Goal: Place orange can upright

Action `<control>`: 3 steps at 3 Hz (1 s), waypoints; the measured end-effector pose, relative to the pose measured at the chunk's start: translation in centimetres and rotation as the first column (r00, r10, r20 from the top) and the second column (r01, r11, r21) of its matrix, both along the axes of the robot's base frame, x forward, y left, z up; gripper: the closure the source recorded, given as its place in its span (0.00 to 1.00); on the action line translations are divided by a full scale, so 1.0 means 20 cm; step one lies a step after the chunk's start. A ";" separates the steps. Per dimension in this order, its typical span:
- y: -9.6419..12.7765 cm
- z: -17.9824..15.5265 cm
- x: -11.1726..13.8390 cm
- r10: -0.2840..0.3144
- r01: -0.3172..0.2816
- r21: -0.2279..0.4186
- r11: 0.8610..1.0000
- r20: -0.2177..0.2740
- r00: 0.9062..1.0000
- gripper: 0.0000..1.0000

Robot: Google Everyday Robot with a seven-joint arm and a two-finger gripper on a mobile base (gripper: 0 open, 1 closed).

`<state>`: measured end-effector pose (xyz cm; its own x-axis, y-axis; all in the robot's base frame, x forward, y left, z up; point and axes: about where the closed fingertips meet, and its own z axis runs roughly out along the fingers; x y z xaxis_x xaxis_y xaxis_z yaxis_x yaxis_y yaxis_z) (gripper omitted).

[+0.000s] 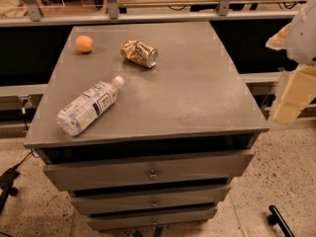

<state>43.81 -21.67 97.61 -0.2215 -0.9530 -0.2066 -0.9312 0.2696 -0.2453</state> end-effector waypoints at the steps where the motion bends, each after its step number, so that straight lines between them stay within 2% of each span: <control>1: 0.00 0.00 0.00 0.001 -0.001 0.000 1.000 0.003 1.000 0.00; 2: 0.15 0.00 0.15 0.052 -0.052 0.036 0.998 0.005 0.999 0.00; 3: 0.51 -0.09 0.41 0.162 -0.161 0.060 0.985 -0.021 0.987 0.00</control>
Offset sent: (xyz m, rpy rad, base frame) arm 0.0654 0.0627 -0.0046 0.0834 0.0125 0.1154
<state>51.93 -11.47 95.90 -0.0718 -0.9634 -0.2584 -0.9694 0.1284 -0.2093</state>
